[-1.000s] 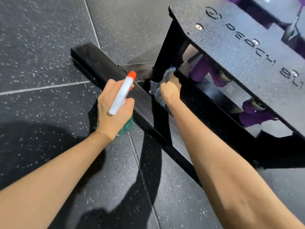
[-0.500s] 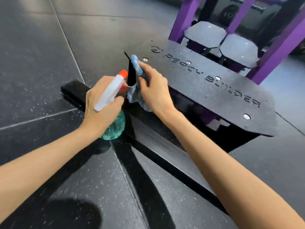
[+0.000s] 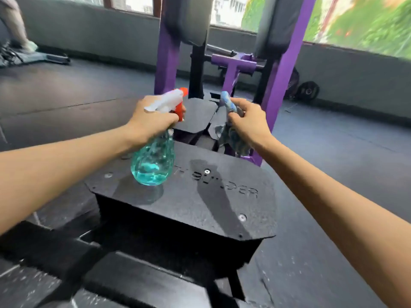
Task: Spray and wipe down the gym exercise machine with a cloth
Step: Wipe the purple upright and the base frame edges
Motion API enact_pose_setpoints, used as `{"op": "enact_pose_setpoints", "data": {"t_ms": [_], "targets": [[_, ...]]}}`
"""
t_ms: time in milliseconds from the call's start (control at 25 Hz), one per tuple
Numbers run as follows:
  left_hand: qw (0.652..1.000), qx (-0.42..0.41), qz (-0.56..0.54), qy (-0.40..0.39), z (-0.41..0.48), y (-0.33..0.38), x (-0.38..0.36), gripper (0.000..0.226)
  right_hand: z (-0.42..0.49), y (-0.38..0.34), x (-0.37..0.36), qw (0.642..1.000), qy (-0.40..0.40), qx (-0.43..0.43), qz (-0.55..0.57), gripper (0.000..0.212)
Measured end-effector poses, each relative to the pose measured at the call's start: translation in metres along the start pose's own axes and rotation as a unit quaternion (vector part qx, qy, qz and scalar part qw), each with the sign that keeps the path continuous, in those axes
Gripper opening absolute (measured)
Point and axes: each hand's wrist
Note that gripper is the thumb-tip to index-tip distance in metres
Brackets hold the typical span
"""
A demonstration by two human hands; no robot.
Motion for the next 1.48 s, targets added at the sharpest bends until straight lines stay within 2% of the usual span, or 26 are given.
{"op": "enact_pose_setpoints", "data": {"t_ms": [120,280,400,480,640,800,920,1040,1120,1200,1240,1320,1360,1440,1480], "targets": [[0.997,0.027,-0.013,-0.065,0.048,-0.004,-0.031,0.056,0.034,0.016,0.022,0.998,0.020,-0.016,-0.063,0.039],[0.992,0.043,0.000,-0.123,0.099,-0.014,-0.051,0.045,0.060,0.044,0.037,0.986,0.030,-0.077,-0.143,0.041],[0.986,0.050,-0.020,-0.156,0.139,-0.026,-0.064,0.030,0.078,0.057,0.046,0.972,0.080,-0.130,-0.179,0.037],[0.977,0.046,-0.025,-0.205,0.169,-0.032,-0.076,0.025,0.089,0.057,0.048,0.966,0.103,-0.142,-0.192,0.035],[0.956,0.017,-0.061,-0.285,0.207,-0.048,-0.096,0.042,0.114,0.056,0.049,0.949,0.059,-0.151,-0.269,0.036],[0.951,0.013,-0.079,-0.299,0.231,-0.053,-0.109,0.040,0.121,0.075,0.038,0.931,0.017,-0.130,-0.340,0.041],[0.959,0.020,-0.103,-0.263,0.244,-0.066,-0.124,0.030,0.110,0.102,0.033,0.908,0.004,-0.093,-0.408,0.041],[0.973,0.017,-0.094,-0.209,0.253,-0.090,-0.131,0.022,0.126,0.116,0.037,0.853,0.024,0.039,-0.520,0.036],[0.984,-0.001,-0.078,-0.162,0.256,-0.106,-0.133,0.029,0.166,0.122,0.032,0.792,0.003,0.169,-0.587,0.033],[0.990,-0.003,-0.063,-0.125,0.259,-0.115,-0.130,0.040,0.219,0.126,0.028,0.724,0.017,0.216,-0.655,0.038],[0.991,0.002,-0.063,-0.119,0.259,-0.118,-0.129,0.036,0.240,0.127,0.027,0.692,0.012,0.169,-0.702,0.042],[0.992,0.010,-0.063,-0.107,0.261,-0.121,-0.133,0.024,0.259,0.147,0.018,0.600,-0.008,0.035,-0.799,0.046],[0.994,0.015,-0.059,-0.093,0.261,-0.122,-0.135,0.021,0.250,0.166,0.008,0.569,-0.039,0.016,-0.821,0.049],[0.997,0.026,-0.035,-0.056,0.260,-0.122,-0.139,0.015,0.199,0.214,-0.023,0.568,-0.202,0.022,-0.797,0.048],[0.998,0.031,-0.029,-0.043,0.259,-0.121,-0.139,0.014,0.180,0.224,-0.032,0.549,-0.292,0.031,-0.783,0.044]]}}
Point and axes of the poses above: each hand's wrist, its own z-axis towards the middle knuckle, its own x-axis out of the back of the hand, y = z × x
